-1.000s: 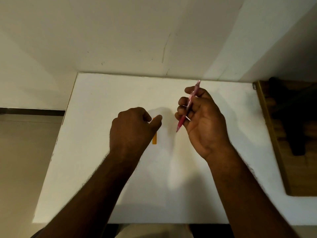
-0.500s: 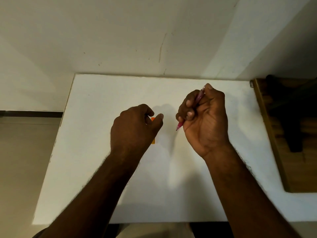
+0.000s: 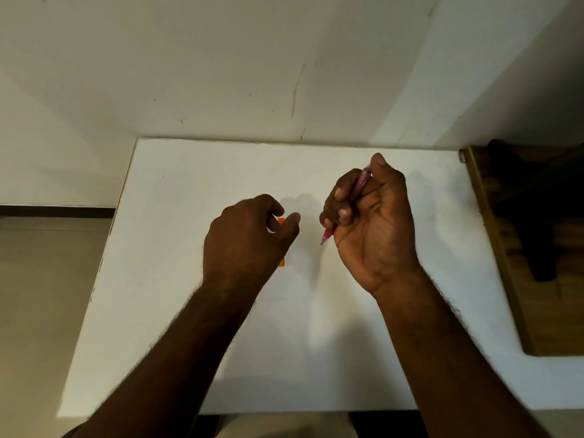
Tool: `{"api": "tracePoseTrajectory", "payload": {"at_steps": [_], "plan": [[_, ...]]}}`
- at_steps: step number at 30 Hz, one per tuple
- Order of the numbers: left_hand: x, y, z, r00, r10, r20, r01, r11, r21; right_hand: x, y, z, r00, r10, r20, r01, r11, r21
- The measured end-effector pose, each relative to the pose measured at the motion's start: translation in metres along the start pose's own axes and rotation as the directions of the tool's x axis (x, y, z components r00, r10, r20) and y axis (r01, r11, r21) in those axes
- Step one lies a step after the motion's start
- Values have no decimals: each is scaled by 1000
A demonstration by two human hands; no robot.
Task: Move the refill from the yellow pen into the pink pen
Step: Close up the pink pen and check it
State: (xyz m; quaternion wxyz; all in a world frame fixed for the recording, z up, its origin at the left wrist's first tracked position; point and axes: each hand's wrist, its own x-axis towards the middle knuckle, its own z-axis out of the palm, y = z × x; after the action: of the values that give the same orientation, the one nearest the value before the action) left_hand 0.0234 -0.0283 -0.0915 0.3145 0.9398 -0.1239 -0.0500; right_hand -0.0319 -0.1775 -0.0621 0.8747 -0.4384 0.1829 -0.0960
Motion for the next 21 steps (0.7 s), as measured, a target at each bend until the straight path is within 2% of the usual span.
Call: {"api": "tracePoseTrajectory", "payload": {"at_steps": [21], "plan": [[-1, 0, 1, 999, 1, 49, -1, 1000, -4, -1, 1, 2, 1000, -16, 8, 16, 1000, -22]]}}
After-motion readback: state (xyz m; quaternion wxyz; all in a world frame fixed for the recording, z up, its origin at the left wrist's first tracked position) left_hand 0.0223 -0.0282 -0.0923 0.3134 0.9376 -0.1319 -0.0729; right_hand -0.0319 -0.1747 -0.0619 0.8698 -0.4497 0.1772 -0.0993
